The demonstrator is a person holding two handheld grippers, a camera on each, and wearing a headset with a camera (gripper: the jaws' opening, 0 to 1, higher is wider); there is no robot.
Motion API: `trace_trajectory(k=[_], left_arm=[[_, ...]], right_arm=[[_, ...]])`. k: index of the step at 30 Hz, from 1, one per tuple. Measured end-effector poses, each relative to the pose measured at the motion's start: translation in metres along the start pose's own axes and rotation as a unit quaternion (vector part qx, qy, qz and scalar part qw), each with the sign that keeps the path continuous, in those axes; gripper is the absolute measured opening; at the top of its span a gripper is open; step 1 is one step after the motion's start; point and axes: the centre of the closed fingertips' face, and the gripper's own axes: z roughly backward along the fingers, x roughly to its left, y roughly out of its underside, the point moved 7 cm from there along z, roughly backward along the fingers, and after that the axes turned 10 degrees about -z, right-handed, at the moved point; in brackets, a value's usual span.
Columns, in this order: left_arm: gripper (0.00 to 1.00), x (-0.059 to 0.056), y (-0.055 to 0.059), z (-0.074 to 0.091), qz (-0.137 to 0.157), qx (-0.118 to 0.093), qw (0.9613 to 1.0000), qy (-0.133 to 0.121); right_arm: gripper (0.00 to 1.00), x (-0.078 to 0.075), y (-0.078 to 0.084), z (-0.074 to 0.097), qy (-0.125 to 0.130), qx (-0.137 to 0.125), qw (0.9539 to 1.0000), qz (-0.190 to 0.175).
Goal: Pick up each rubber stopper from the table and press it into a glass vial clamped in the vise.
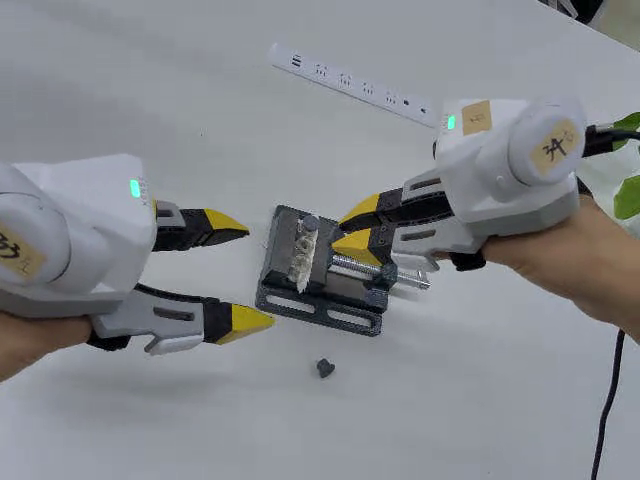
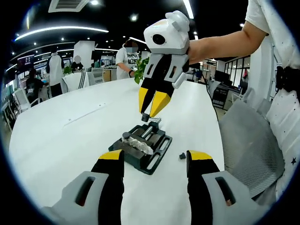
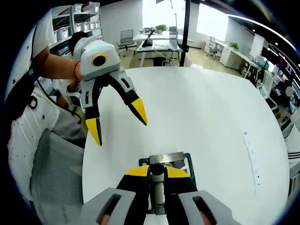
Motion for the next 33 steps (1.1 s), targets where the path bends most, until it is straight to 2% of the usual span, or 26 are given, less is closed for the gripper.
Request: trace_trajectory(k=[7,15,20,30,33], left_arm=[[0.66,0.005,0.014,0.0,0.001,0.002,1.0,-0.003],[0.78,0.005,0.022,0.0,0.009,-0.006,0.9999,-0.005],[0.8,0.007,0.028,0.0,0.013,-0.005,0.9999,-0.005],[0.82,0.008,0.026,-0.002,0.008,-0.029,0.9995,-0.007],[0.85,0.008,0.027,-0.003,0.005,-0.029,0.9995,-0.008]], right_arm=[[0.06,-0.012,-0.003,-0.019,0.004,0.043,0.9991,0.006],[0.06,-0.018,-0.001,-0.038,0.004,0.08,0.9967,0.013],[0.06,-0.018,0.0,-0.044,-0.002,0.095,0.9954,0.011],[0.06,-0.02,0.001,-0.05,-0.001,0.11,0.9938,0.017],[0.06,-0.02,0.002,-0.051,-0.001,0.115,0.9932,0.019]])
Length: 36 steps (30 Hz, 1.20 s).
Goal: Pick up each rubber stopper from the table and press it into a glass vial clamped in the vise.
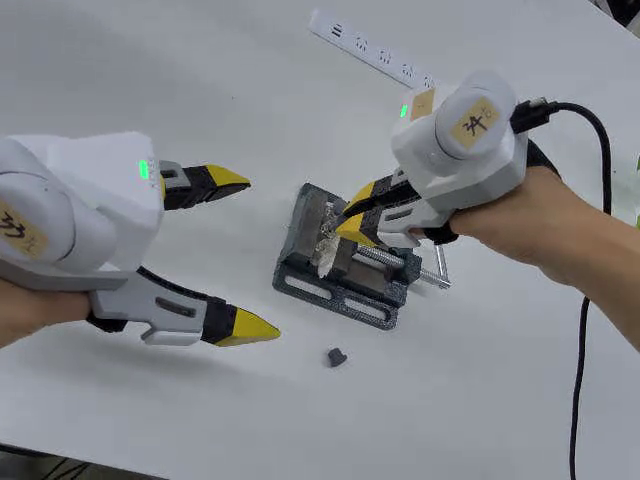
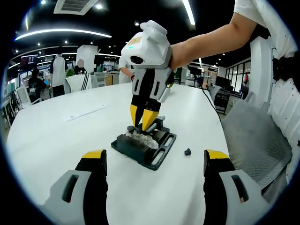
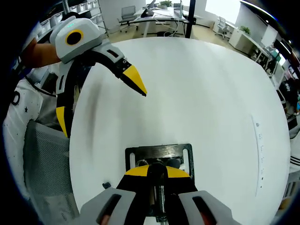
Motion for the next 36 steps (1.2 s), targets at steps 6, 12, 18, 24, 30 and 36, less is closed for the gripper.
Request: trace_trajectory(k=[6,12,18,24,30,36], left_arm=[[0.85,-0.0024,-0.0005,-0.0009,0.003,0.0,1.0,0.004],[0.85,-0.0034,0.0012,-0.0016,0.003,-0.001,1.0,0.007],[0.84,-0.004,0.0038,-0.001,0.005,-0.002,1.0,0.008],[0.84,-0.0039,0.0056,0.0001,0.007,-0.003,0.9999,0.007],[0.83,-0.003,0.0054,-0.0003,0.008,-0.007,0.9999,0.007],[0.83,-0.0028,0.0034,-0.0031,0.009,-0.01,0.9999,0.008]], right_arm=[[0.06,0.0004,0.0002,-0.0014,0.0,0.006,1.0,0.007],[0.06,-0.0003,0.0001,-0.0029,0.001,0.011,0.9999,0.01],[0.06,0.0026,-0.0012,-0.0051,0.006,0.024,0.9993,0.028],[0.06,0.0038,-0.0032,-0.006,0.012,0.034,0.9985,0.042],[0.05,0.0039,-0.0044,-0.0062,0.021,0.043,0.9977,0.049],[0.05,0.0054,-0.0058,-0.0069,0.031,0.051,0.9969,0.052]])
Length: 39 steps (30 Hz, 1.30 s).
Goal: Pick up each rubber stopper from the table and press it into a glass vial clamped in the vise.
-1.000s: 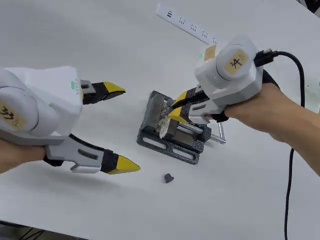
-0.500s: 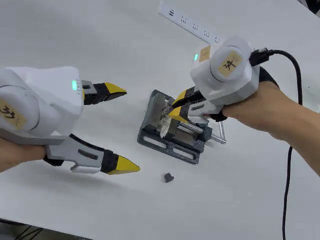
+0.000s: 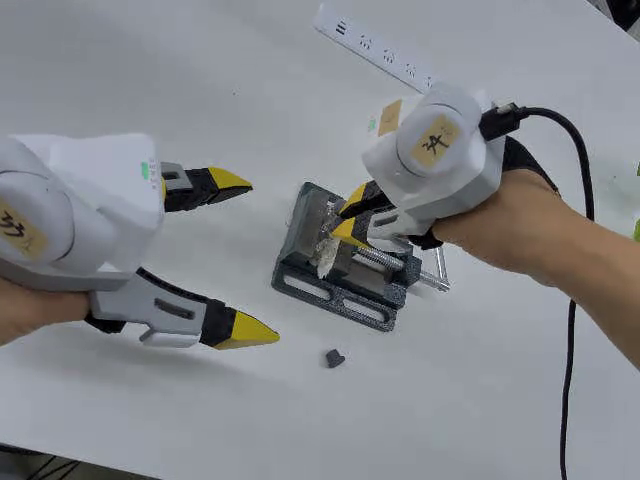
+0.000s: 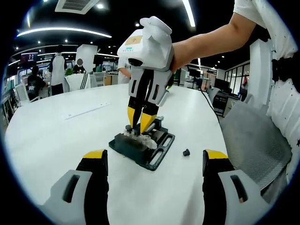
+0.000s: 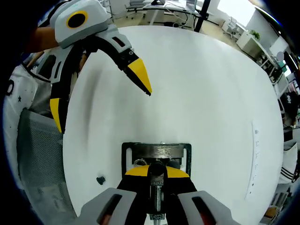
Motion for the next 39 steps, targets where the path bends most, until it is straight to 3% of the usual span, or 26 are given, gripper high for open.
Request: trace_trajectory(k=[12,20,26,34,39], left_arm=[[0.81,-0.002,-0.005,-0.005,-0.001,-0.002,1.0,0.005],[0.81,-0.003,-0.005,-0.003,-0.001,0.003,1.0,0.005],[0.81,-0.002,-0.003,-0.001,0.0,0.008,1.0,0.004],[0.8,-0.001,0.0,0.0,0.0,0.01,0.9999,0.004],[0.8,-0.001,0.001,0.0,0.001,0.011,0.9999,0.006]], right_arm=[[0.06,0.0,-0.002,-0.001,-0.002,0.013,0.9999,0.008],[0.08,-0.002,0.0,-0.002,-0.008,-0.005,1.0,0.0],[0.14,0.002,0.003,0.002,-0.01,-0.018,0.9997,-0.01],[0.08,-0.007,0.006,0.02,-0.015,-0.06,0.9969,-0.049],[0.03,-0.008,0.008,0.018,-0.023,-0.062,0.9964,-0.053]])
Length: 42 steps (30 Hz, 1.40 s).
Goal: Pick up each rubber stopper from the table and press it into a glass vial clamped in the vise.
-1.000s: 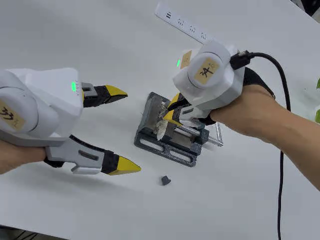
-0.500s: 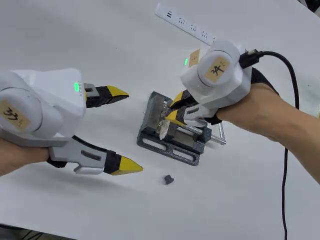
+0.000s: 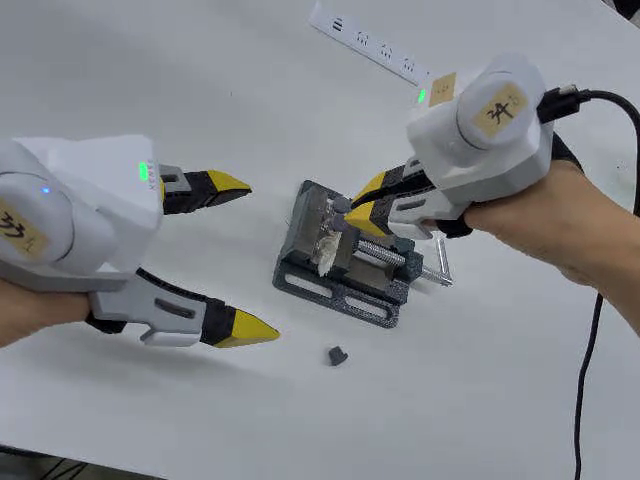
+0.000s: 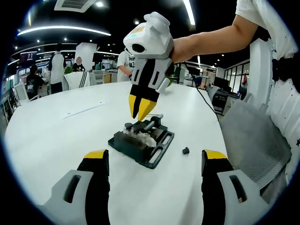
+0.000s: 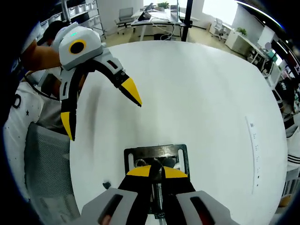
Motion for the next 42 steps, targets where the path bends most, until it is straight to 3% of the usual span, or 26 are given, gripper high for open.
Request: trace_trajectory(k=[16,42], left_arm=[[0.79,0.003,0.003,0.0,0.001,0.003,1.0,0.003],[0.77,0.005,0.001,-0.003,0.006,-0.004,1.0,0.0]], right_arm=[[0.0,0.002,0.002,-0.014,-0.014,0.005,0.9999,0.001],[0.0,-0.001,-0.002,-0.017,-0.022,0.027,0.9991,0.023]])
